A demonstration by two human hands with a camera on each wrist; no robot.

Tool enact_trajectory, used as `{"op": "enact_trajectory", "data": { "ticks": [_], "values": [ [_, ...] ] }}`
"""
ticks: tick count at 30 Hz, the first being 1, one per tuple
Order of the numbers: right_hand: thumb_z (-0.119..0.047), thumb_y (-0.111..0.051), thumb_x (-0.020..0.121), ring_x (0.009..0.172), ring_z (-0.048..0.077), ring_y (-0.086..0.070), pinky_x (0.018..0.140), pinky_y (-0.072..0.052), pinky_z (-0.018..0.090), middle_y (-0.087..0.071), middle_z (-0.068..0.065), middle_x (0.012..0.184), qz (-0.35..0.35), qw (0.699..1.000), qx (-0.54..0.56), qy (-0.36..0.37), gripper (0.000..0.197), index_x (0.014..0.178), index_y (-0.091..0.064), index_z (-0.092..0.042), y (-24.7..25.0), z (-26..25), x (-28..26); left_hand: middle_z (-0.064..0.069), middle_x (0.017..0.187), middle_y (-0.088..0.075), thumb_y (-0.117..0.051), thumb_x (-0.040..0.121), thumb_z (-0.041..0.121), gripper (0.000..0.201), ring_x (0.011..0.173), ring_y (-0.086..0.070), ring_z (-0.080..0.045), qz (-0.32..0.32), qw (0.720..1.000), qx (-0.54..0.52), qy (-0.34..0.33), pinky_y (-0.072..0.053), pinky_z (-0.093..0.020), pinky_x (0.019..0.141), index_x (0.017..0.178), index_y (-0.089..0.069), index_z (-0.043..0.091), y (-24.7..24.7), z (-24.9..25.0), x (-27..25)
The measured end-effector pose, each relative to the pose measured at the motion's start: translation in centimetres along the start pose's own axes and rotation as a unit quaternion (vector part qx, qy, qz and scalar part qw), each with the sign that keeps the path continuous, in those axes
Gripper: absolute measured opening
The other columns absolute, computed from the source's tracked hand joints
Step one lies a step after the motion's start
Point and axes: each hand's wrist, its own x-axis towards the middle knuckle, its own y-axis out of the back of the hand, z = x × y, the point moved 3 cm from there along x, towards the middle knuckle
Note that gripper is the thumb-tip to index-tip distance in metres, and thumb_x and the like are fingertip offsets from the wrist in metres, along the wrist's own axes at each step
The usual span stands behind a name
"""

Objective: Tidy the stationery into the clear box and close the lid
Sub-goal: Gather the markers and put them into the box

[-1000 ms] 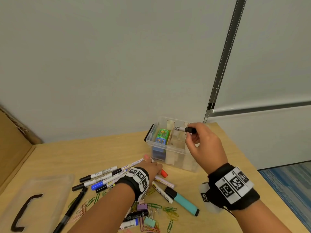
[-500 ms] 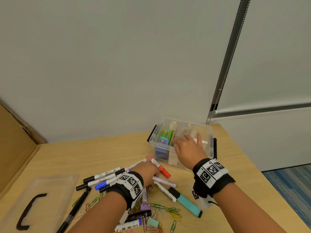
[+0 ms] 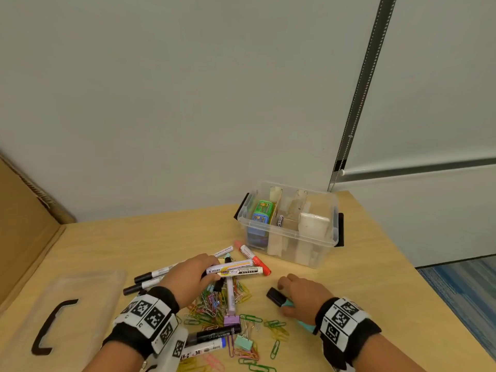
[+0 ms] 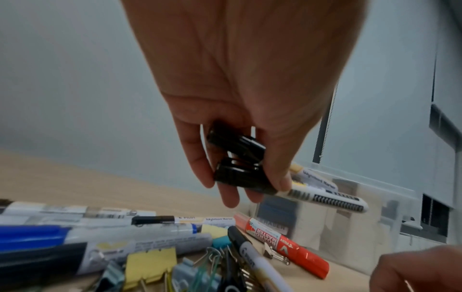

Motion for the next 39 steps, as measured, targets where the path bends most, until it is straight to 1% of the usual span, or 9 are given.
{"op": "enact_trajectory", "data": {
  "ticks": [7, 12, 15, 21, 26, 30, 33, 36, 39],
  "values": [
    [-0.031, -0.06, 0.082, 0.079, 0.014, -0.056, 0.061, -0.042, 0.019, -0.052, -0.005, 0.097, 0.104, 0.989, 0.094, 0.042, 0.031, 0.104, -0.038, -0.027, 5.3, -1.8, -3.1, 0.005, 0.112, -0.058, -0.041, 0.098, 0.04, 0.029, 0.094, -0.057, -0.015, -0.002, 1.0, -0.01, 0.024, -0.049, -0.032, 0.083, 0.122, -0.051, 0.027, -0.2, -0.8, -0.7],
    [-0.024, -0.064, 0.087, 0.089, 0.002, -0.062, 0.068, -0.055, 0.018, -0.058, -0.012, 0.103, 0.302, 0.905, 0.272, 0.123, 0.03, 0.108, -0.043, -0.029, 14.9, -2.3, -6.2, 0.007, 0.107, -0.057, -0.041, 0.098, 0.04, 0.028, 0.089, -0.055, -0.012, 0.004, 0.999, -0.016, 0.032, -0.046, -0.027, 0.078, 0.121, -0.051, 0.027, -0.1, -1.0, -1.0],
    [-0.017, -0.064, 0.086, 0.086, 0.006, -0.062, 0.067, -0.052, 0.02, -0.06, -0.006, 0.097, 0.4, 0.879, 0.246, 0.079, 0.028, 0.102, -0.042, -0.027, 17.3, -1.4, -3.9, 0.007, 0.108, -0.057, -0.04, 0.098, 0.04, 0.03, 0.09, -0.055, -0.012, 0.004, 0.999, -0.016, 0.036, -0.046, -0.026, 0.079, 0.123, -0.051, 0.026, -0.1, -0.8, -1.1],
    [-0.004, -0.054, 0.088, 0.083, 0.032, -0.062, 0.069, -0.052, 0.038, -0.062, 0.015, 0.098, 0.326, 0.935, 0.103, -0.095, 0.026, 0.11, -0.042, -0.01, 15.7, -0.5, 3.3, 0.005, 0.118, -0.056, -0.041, 0.098, 0.039, 0.035, 0.098, -0.055, -0.013, 0.006, 0.999, -0.03, 0.045, -0.045, -0.026, 0.083, 0.129, -0.049, 0.024, 0.3, -0.1, -1.8],
    [-0.013, -0.053, 0.09, 0.087, 0.027, -0.06, 0.068, -0.045, 0.031, -0.063, 0.012, 0.102, 0.256, 0.958, 0.069, -0.112, 0.021, 0.11, -0.05, -0.01, 14.9, -1.0, 4.1, 0.008, 0.115, -0.056, -0.039, 0.098, 0.042, 0.034, 0.089, -0.051, -0.007, 0.005, 0.998, -0.042, 0.053, -0.044, -0.022, 0.081, 0.128, -0.048, 0.028, 0.5, -0.4, -2.9],
    [-0.023, -0.047, 0.093, 0.081, 0.016, -0.054, 0.076, -0.042, 0.029, -0.061, 0.001, 0.098, 0.338, 0.932, 0.097, -0.093, 0.012, 0.097, -0.057, -0.017, 14.1, 1.0, 1.2, 0.009, 0.125, -0.053, -0.038, 0.099, 0.044, 0.037, 0.106, -0.054, -0.009, -0.002, 0.996, -0.058, 0.071, -0.043, -0.021, 0.092, 0.132, -0.044, 0.028, 0.3, -0.8, -4.1],
    [-0.024, -0.05, 0.091, 0.099, 0.015, -0.051, 0.082, -0.045, 0.029, -0.058, 0.0, 0.111, 0.416, 0.898, 0.099, -0.1, 0.016, 0.105, -0.056, -0.02, 12.7, 4.0, -0.5, 0.005, 0.119, -0.056, -0.037, 0.098, 0.045, 0.038, 0.096, -0.054, -0.009, 0.008, 0.994, -0.074, 0.078, -0.043, -0.019, 0.083, 0.13, -0.046, 0.026, 0.2, -0.3, -4.2],
    [-0.026, -0.048, 0.092, 0.135, 0.025, -0.032, 0.109, -0.035, 0.037, -0.036, 0.007, 0.147, 0.385, 0.9, 0.107, -0.173, 0.042, 0.133, -0.044, -0.015, 10.4, 7.3, -0.3, 0.009, 0.085, -0.05, -0.036, 0.099, 0.042, 0.026, 0.069, -0.047, -0.004, 0.034, 0.994, -0.083, 0.063, -0.037, -0.014, 0.061, 0.118, -0.047, 0.029, 0.7, 2.0, -3.7],
    [-0.024, -0.041, 0.095, 0.139, 0.03, -0.028, 0.113, -0.03, 0.045, -0.026, 0.012, 0.154, 0.322, 0.896, 0.235, -0.195, 0.058, 0.148, -0.02, -0.015, 8.2, 8.9, 0.9, 0.01, 0.076, -0.048, -0.036, 0.1, 0.039, 0.014, 0.064, -0.046, -0.003, 0.078, 0.991, -0.101, 0.046, -0.036, -0.015, 0.056, 0.108, -0.047, 0.033, 1.6, 5.6, -2.2]
  ]
}}
